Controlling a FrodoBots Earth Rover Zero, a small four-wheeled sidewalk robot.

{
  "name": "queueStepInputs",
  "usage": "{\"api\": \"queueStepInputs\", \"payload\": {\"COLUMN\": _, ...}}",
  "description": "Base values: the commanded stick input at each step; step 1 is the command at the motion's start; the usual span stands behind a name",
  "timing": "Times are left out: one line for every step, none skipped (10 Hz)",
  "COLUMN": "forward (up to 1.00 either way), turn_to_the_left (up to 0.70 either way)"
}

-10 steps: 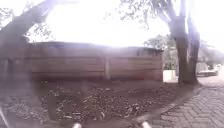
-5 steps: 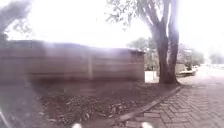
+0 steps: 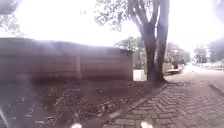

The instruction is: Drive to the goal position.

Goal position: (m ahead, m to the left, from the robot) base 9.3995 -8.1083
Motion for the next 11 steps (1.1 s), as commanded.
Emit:
{"api": "queueStepInputs", "payload": {"forward": 0.0, "turn_to_the_left": -0.5}}
{"api": "queueStepInputs", "payload": {"forward": 0.0, "turn_to_the_left": -0.5}}
{"api": "queueStepInputs", "payload": {"forward": 0.0, "turn_to_the_left": -0.5}}
{"api": "queueStepInputs", "payload": {"forward": 0.0, "turn_to_the_left": -0.5}}
{"api": "queueStepInputs", "payload": {"forward": 0.0, "turn_to_the_left": -0.5}}
{"api": "queueStepInputs", "payload": {"forward": 0.0, "turn_to_the_left": -0.5}}
{"api": "queueStepInputs", "payload": {"forward": 0.0, "turn_to_the_left": -0.49}}
{"api": "queueStepInputs", "payload": {"forward": 0.0, "turn_to_the_left": -0.5}}
{"api": "queueStepInputs", "payload": {"forward": 0.0, "turn_to_the_left": -0.5}}
{"api": "queueStepInputs", "payload": {"forward": 0.0, "turn_to_the_left": -0.5}}
{"api": "queueStepInputs", "payload": {"forward": 0.0, "turn_to_the_left": -0.5}}
